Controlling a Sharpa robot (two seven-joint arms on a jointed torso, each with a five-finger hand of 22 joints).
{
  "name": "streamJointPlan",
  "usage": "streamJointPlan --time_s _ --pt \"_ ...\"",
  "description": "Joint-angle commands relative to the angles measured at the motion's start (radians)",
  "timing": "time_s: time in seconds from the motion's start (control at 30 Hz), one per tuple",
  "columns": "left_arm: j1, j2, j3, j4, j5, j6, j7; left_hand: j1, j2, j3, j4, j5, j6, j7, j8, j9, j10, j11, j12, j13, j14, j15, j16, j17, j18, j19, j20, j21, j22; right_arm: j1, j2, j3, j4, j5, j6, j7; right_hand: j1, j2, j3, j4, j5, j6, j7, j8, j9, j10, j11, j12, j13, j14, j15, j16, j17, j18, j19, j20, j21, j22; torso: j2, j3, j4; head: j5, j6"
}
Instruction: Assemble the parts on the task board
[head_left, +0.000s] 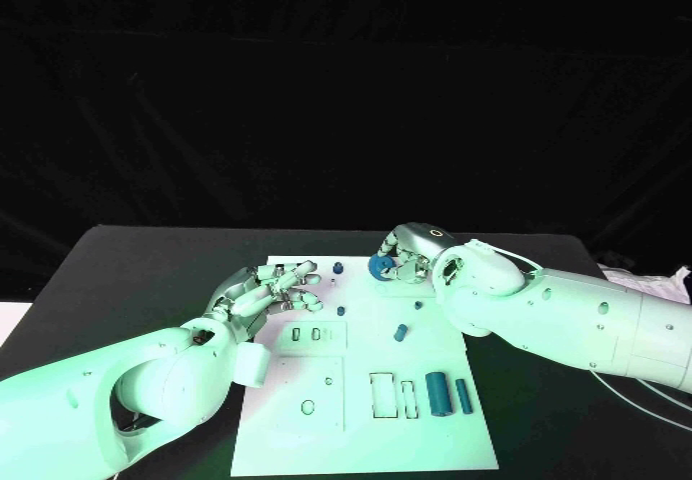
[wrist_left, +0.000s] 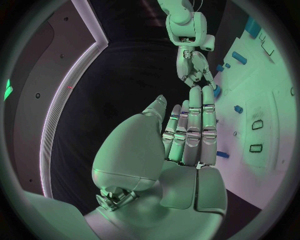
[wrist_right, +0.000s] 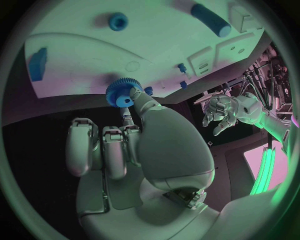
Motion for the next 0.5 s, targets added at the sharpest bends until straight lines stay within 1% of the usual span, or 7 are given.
streamJointPlan --time_s 0.03,0.1,0.2,0.23,0.3,0.47,0.5 --pt "0.001 0.004 0.001 -0.001 0.002 0.022 0.002 0.009 0.0 0.002 -0.008 0.006 -0.005 0.001 -0.002 0.0 -0.009 -0.001 -0.002 -0.001 -0.005 0.0 0.005 0.003 0.007 -0.007 0.001 0.006 0.002 0.001 0.02 0.0 0.01 -0.018 -0.044 0.025 -0.023 -0.002 0.026 0.011 0.026 0.055 -0.03 0.004 0.082 0.031 -0.007 -0.003 0.148 0.103 -0.007 0.005 0.251 -0.014 -0.001 -0.005 0.007 0.001 0.0 -0.0003 0.0021 0.005 0.001" --pt "0.001 0.005 0.001 -0.001 0.002 0.021 0.002 0.01 0.0 0.002 -0.008 0.006 -0.005 0.001 -0.002 0.0 -0.009 -0.001 -0.002 -0.001 -0.005 0.0 0.005 0.003 0.008 -0.007 0.001 0.006 0.003 0.001 0.038 0.0 0.008 -0.019 -0.044 0.029 -0.025 -0.003 0.028 0.01 0.028 0.055 -0.03 0.003 0.082 0.031 -0.007 -0.003 0.147 0.103 -0.007 0.005 0.25 -0.014 -0.001 -0.005 0.007 0.001 0.0 -0.0011 0.0039 0.006 0.001" --pt "0.001 0.005 0.001 -0.001 0.002 0.021 0.002 0.012 0.0 0.004 -0.011 0.006 -0.006 0.0 -0.002 0.0 -0.01 -0.001 -0.002 -0.002 -0.006 0.0 0.006 0.005 0.008 -0.008 0.001 0.008 0.004 0.001 0.062 0.0 0.004 -0.029 -0.049 0.033 -0.031 -0.007 0.033 0.01 0.032 0.053 -0.028 0.0 0.081 0.03 -0.006 -0.004 0.147 0.103 -0.007 0.005 0.251 -0.014 -0.001 -0.005 0.007 0.0 0.001 -0.0011 0.0014 0.011 0.002" --pt "0.001 0.006 0.001 -0.001 0.002 0.022 0.002 0.012 0.0 0.005 -0.011 0.006 -0.006 0.0 -0.002 0.0 -0.01 -0.001 -0.002 -0.002 -0.006 0.0 0.006 0.005 0.008 -0.008 0.001 0.008 0.004 0.001 0.07 0.0 0.003 -0.033 -0.052 0.034 -0.033 -0.008 0.034 0.01 0.032 0.052 -0.028 0.0 0.081 0.03 -0.006 -0.004 0.147 0.103 -0.007 0.005 0.251 -0.014 -0.001 -0.005 0.007 0.0 0.001 -0.0016 0.0023 0.011 0.002" --pt "0.001 0.006 0.001 -0.001 0.002 0.022 0.002 0.014 0.0 0.006 -0.013 0.006 -0.006 0.0 -0.002 0.0 -0.01 -0.001 -0.002 -0.002 -0.007 -0.001 0.007 0.006 0.008 -0.009 0.001 0.009 0.004 0.001 0.085 0.0 0.0 -0.039 -0.054 0.035 -0.035 -0.009 0.035 0.01 0.032 0.052 -0.028 -0.001 0.081 0.03 -0.005 -0.005 0.147 0.103 -0.006 0.004 0.25 -0.014 -0.001 -0.005 0.007 0.0 0.001 -0.0004 0.0016 0.013 0.001" --pt "0.001 0.006 0.001 -0.001 0.002 0.021 0.003 0.015 0.0 0.007 -0.014 0.006 -0.006 0.0 -0.002 0.0 -0.01 -0.001 -0.001 -0.002 -0.008 -0.001 0.007 0.007 0.008 -0.009 0.001 0.01 0.005 -0.005 0.128 -0.005 -0.014 -0.04 -0.04 0.041 -0.043 -0.014 0.037 0.011 0.028 0.05 -0.026 -0.004 0.081 0.03 -0.004 -0.006 0.146 0.103 -0.005 0.004 0.249 -0.014 -0.002 -0.004 0.006 0.0 0.001 0.0002 0.0 0.018 -0.001" --pt "0.001 0.006 0.001 -0.001 0.002 0.021 0.003 0.015 0.0 0.007 -0.014 0.006 -0.006 0.0 -0.002 0.0 -0.01 -0.001 -0.001 -0.002 -0.008 -0.001 0.007 0.007 0.008 -0.009 0.001 0.01 0.005 -0.007 0.134 -0.006 -0.016 -0.039 -0.035 0.041 -0.044 -0.015 0.038 0.011 0.028 0.05 -0.026 -0.004 0.081 0.03 -0.004 -0.006 0.146 0.103 -0.005 0.004 0.249 -0.014 -0.002 -0.004 0.006 0.0 0.002 -0.0005 0.0004 0.018 -0.001"
